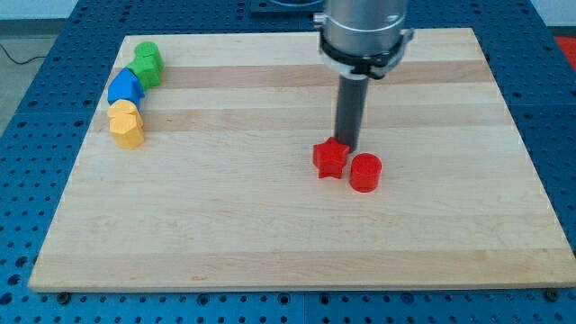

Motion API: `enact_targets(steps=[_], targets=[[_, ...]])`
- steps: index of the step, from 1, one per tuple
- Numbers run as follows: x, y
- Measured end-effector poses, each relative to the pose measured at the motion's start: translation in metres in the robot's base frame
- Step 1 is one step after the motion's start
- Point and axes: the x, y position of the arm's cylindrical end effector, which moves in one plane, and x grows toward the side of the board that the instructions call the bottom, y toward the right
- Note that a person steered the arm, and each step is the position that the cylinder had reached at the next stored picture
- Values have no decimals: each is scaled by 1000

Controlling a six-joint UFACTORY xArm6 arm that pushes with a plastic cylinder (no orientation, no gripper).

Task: Push the red star into the bottom left of the yellow hexagon

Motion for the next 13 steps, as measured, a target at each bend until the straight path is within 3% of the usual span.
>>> enact_targets(steps=[1,2,3,4,5,6,8,9,10,12,13], targets=[[-2,-8],[-5,56],[7,74],[7,33],[10,-44],[7,-72],[1,15],[21,18],[55,-20],[59,-141],[59,-163]])
